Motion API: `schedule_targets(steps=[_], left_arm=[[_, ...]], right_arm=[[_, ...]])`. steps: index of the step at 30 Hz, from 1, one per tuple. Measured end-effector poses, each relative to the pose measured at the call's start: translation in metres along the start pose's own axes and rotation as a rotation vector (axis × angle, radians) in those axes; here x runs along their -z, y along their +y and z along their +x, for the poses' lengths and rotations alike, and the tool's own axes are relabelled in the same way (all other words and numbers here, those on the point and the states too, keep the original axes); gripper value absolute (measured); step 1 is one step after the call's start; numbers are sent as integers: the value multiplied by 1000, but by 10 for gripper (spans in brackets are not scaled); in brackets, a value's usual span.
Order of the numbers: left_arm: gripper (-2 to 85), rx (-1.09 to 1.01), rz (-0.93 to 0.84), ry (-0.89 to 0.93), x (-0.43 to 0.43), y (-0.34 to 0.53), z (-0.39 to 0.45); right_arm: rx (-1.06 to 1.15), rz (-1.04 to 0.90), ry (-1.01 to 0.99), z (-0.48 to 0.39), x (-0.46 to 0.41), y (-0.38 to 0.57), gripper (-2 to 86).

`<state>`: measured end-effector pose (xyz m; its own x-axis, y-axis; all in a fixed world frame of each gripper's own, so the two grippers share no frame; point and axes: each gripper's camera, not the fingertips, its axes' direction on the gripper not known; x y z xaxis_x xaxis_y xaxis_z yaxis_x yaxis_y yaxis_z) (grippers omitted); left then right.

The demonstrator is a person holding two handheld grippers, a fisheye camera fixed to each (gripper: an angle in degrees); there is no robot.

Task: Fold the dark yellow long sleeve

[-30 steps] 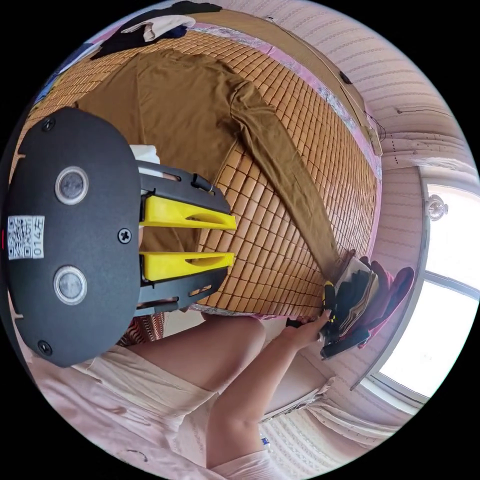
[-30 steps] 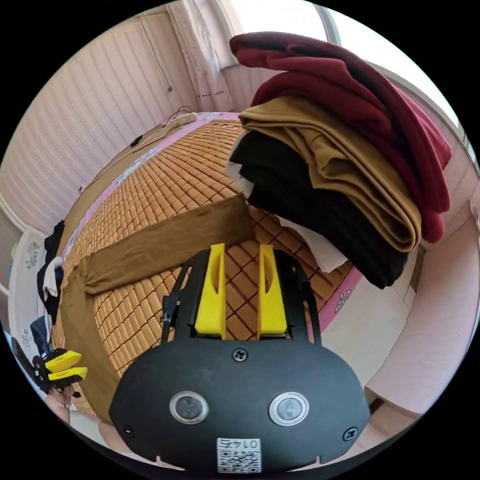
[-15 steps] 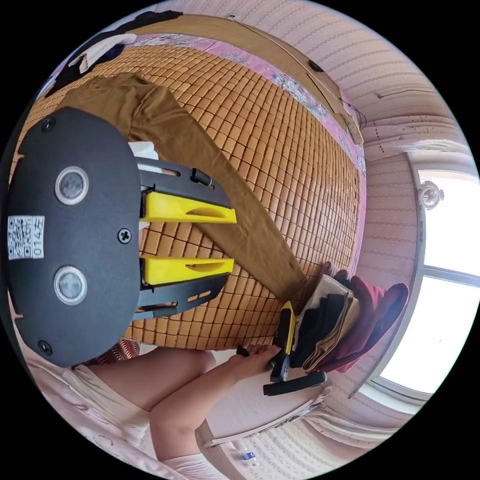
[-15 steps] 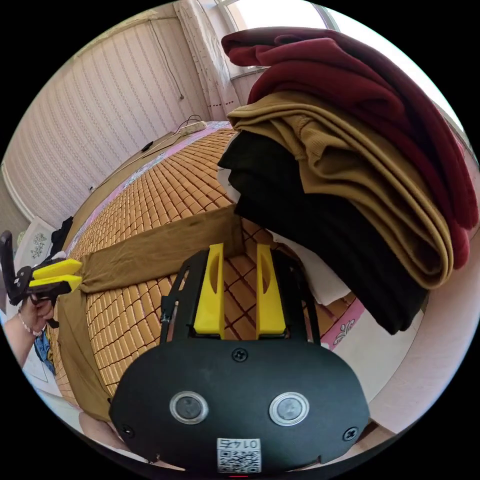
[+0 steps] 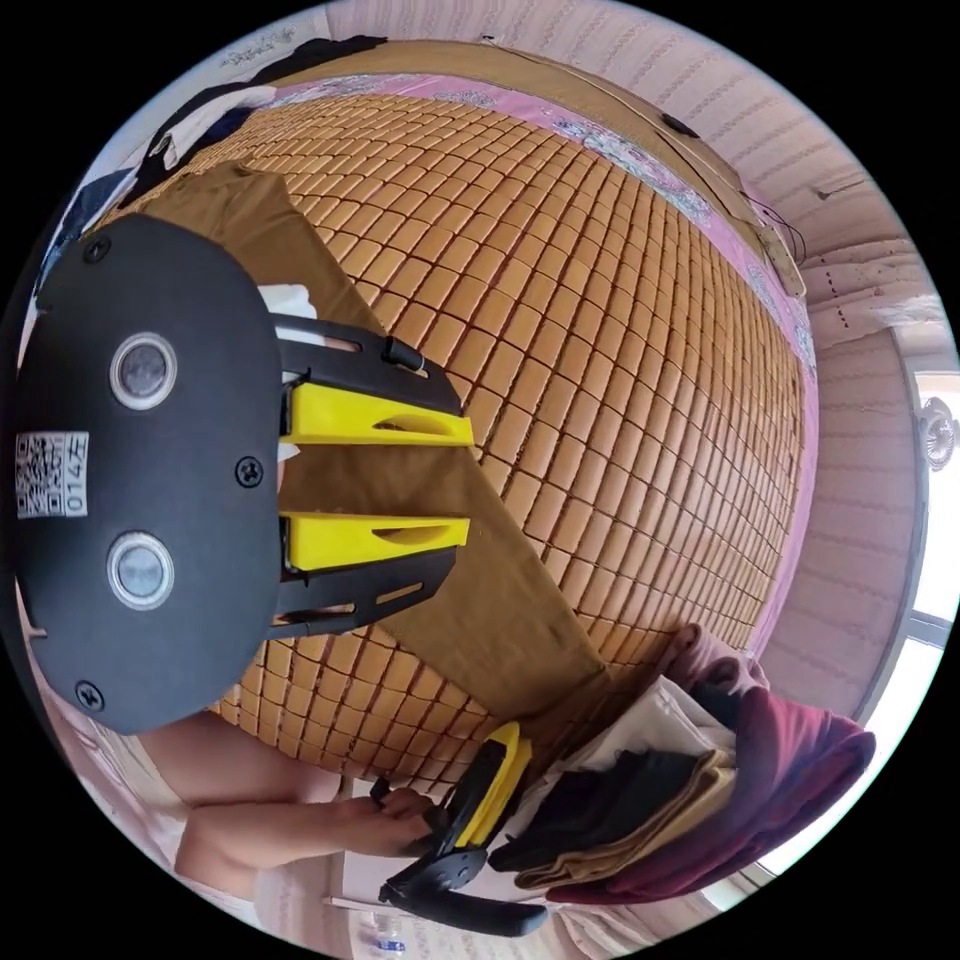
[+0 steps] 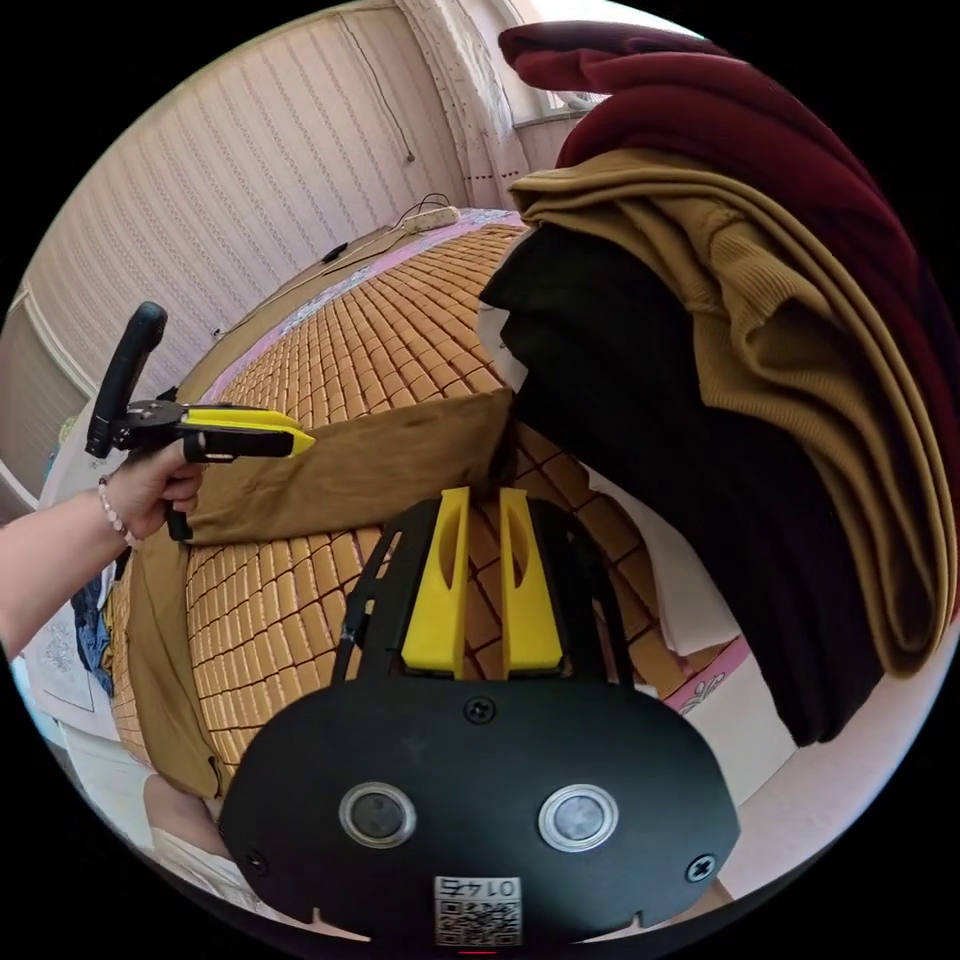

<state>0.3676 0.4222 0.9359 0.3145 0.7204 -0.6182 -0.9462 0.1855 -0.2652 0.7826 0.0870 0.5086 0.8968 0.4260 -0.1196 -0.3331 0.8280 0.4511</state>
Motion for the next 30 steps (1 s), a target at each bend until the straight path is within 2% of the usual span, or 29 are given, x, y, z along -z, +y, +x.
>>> schedule_targets(steps=[3, 5, 9, 12, 15, 16, 21, 24, 25, 27, 29, 30], left_arm=[[73, 21, 2, 9, 8, 4, -2], [6, 22, 12, 16, 18, 10, -2], [-6, 33, 40, -2, 47, 27, -7], [-7, 49, 98, -4, 91, 53, -18], [-8, 79, 201, -16, 153, 97, -37], [-8, 104, 249, -11, 182, 121, -48], [-8, 236, 469, -48, 303, 263, -84], [-8, 388, 516, -76, 344, 376, -92], [-7, 459, 513, -90, 351, 425, -92], [-6, 564, 474, -123, 349, 498, -89], [-5, 700, 331, -160, 334, 584, -86], [-4, 735, 302, -157, 330, 604, -85]], right_arm=[[-1, -10, -11, 3, -1, -5, 14], [51, 3, -43, -1, 1, -7, 6], [146, 79, -91, -11, 15, -5, 1], [191, 161, -205, -21, 35, -6, 0], [185, 292, -441, -37, 71, -16, 1], [201, 346, -577, -49, 89, -21, 1], [505, 488, -891, -156, 166, -37, 1], [804, 359, -1136, -255, 193, -34, 1], [935, 230, -1188, -300, 196, -25, 1], [1106, 39, -1167, -363, 188, 2, 1], [1261, -205, -979, -428, 161, 53, 1], [1294, -254, -932, -439, 154, 66, 1]])
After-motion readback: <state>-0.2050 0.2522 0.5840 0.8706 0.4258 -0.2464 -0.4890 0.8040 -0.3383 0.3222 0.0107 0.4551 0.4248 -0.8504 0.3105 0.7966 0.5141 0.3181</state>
